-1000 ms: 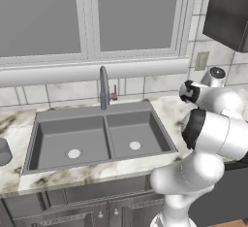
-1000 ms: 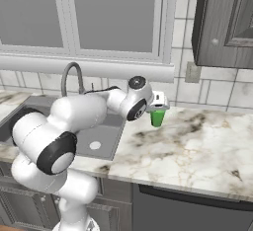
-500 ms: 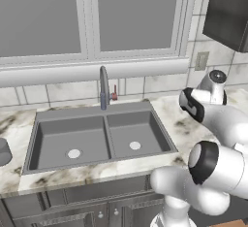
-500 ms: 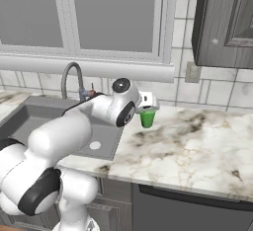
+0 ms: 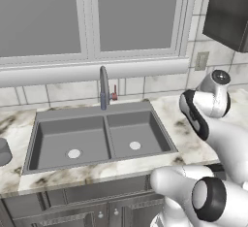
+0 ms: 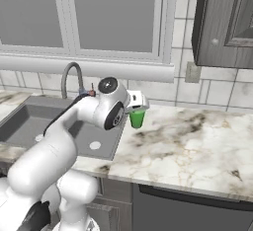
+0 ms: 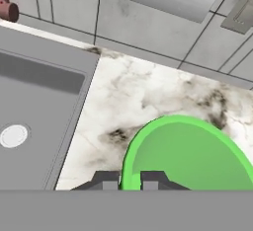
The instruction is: Place the cup in the left basin and the glass cup in the right basin of the sink.
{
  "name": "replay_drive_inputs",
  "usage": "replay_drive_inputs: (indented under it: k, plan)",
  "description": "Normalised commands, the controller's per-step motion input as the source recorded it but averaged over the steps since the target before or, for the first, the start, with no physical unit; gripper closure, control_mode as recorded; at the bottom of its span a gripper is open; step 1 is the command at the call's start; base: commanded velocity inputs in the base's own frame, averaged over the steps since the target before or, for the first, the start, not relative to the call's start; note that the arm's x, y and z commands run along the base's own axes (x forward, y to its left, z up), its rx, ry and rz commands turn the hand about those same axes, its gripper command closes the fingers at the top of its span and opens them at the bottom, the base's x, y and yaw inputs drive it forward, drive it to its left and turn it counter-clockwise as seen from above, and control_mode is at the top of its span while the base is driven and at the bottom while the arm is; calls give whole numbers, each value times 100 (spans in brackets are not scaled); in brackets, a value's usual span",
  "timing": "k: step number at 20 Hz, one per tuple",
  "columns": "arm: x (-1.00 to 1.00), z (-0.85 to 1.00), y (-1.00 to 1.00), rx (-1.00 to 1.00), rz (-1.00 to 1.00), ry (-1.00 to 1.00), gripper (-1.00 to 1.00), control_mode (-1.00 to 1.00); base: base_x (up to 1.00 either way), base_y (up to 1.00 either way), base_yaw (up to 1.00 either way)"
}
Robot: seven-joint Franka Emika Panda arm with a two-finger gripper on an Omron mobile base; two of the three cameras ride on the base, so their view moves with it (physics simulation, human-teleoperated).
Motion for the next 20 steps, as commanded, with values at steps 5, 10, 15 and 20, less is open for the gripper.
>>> replay_drive_inputs:
  k: [5,10,15,20]
  plan:
    - [-43,18,32,0,5,-3,100,-100,0,0,0]
    - [-40,17,35,0,5,-1,100,-100,0,0,0]
    - [-40,14,37,1,5,0,100,-100,0,0,0]
    - [-39,16,37,4,7,0,100,-100,0,0,0]
